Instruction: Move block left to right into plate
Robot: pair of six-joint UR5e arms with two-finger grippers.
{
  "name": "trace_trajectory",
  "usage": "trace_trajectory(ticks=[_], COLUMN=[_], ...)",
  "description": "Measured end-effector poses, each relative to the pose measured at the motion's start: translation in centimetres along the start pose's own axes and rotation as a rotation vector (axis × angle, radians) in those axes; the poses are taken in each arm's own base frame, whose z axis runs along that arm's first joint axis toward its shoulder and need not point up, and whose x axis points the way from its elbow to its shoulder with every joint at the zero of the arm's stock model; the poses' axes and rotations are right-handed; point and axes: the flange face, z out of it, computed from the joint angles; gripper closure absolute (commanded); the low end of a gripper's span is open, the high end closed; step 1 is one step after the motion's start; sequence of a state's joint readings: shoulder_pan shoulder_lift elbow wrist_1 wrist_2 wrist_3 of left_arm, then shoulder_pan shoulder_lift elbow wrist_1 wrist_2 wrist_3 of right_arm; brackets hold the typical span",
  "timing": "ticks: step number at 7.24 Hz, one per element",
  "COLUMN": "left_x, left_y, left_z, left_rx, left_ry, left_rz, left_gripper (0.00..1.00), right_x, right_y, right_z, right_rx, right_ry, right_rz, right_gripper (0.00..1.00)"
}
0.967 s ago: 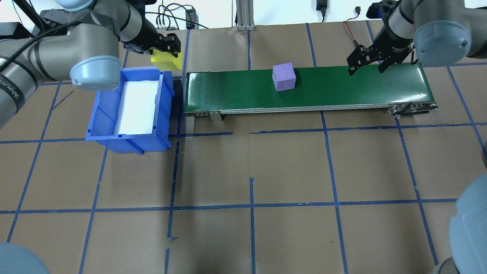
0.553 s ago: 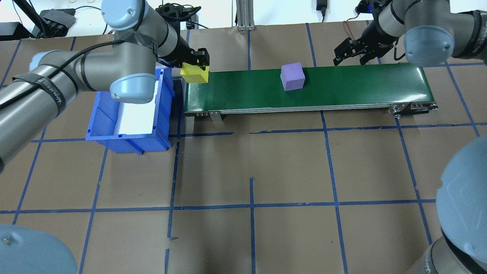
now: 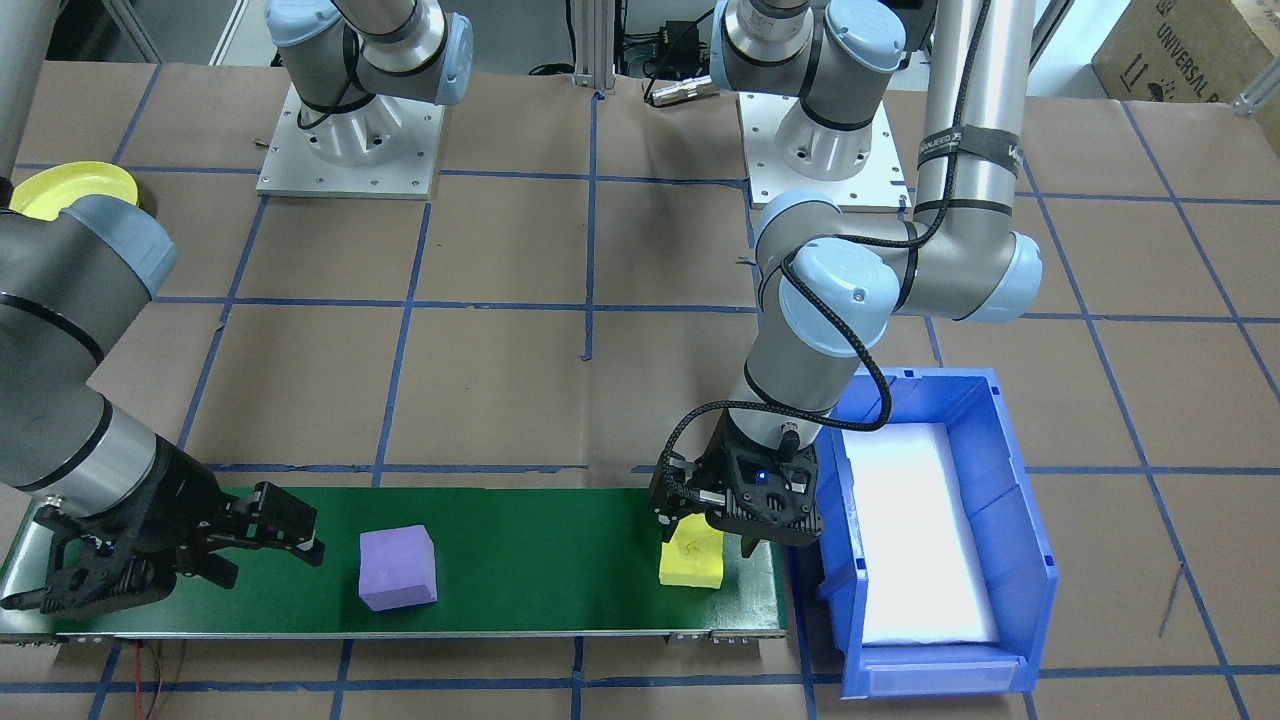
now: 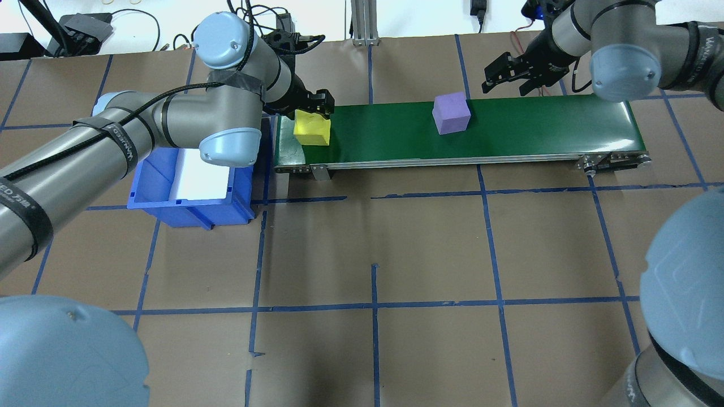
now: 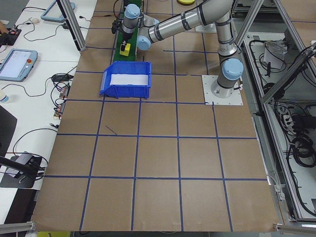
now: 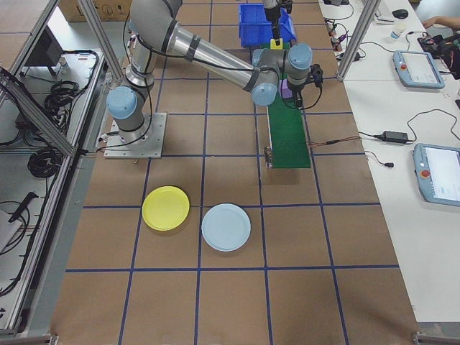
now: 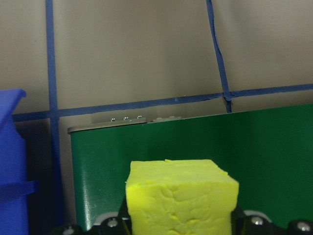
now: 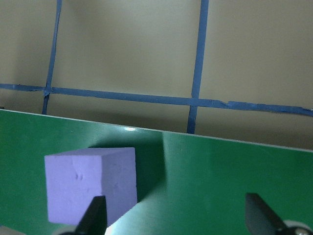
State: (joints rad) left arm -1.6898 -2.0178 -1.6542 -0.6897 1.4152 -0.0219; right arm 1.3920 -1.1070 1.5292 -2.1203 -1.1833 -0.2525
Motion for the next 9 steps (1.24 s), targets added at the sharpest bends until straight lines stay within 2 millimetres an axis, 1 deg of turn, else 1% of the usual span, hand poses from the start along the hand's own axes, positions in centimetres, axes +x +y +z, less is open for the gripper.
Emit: trace_trajectory(ticks=[1, 2, 3, 4, 5, 6, 7, 8, 9], left_x=[0.2, 0.3, 0.2, -0.4, -1.7, -3.9, -6.0, -7.2, -7.5], left_y=[-0.3, -0.5, -0.1, 0.6, 1.5, 2.5, 3.8, 5.0, 5.8], left_z=[-1.5, -4.2, -7.3, -10.4, -13.3, -16.5, -19.6, -21.9, -23.1], left_rx=[0.02, 0.025, -0.002, -0.041, -0.089, -0.137, -0.179, -0.216, -0.236], left_ry=[-0.002, -0.019, -0.063, -0.114, -0.147, -0.168, -0.182, -0.188, -0.188], left_rz=[0.005, 0.006, 0.001, -0.009, -0.034, -0.08, -0.132, -0.168, -0.182], left_gripper=[0.0, 0.0, 0.0, 0.0, 0.0, 0.0, 0.0, 0.0, 0.0], right_x=[-1.3, -2.0, -2.2, -2.1, -1.8, -1.5, -1.1, -0.8, -0.6], right_y=[0.1, 0.4, 0.6, 0.7, 0.7, 0.8, 1.2, 1.6, 1.7], right_z=[0.7, 1.5, 2.3, 3.1, 3.6, 4.0, 4.5, 4.7, 4.0], right_rx=[-0.002, -0.008, -0.009, -0.003, -0.001, -0.008, -0.014, -0.013, -0.009], right_ry=[-0.002, -0.005, -0.006, -0.004, 0.003, 0.024, 0.046, 0.067, 0.117], right_rz=[0.009, 0.021, 0.031, 0.034, 0.036, 0.039, 0.041, 0.038, 0.03], right_gripper=[0.0, 0.0, 0.0, 0.0, 0.04, 0.29, 0.48, 0.7, 0.75])
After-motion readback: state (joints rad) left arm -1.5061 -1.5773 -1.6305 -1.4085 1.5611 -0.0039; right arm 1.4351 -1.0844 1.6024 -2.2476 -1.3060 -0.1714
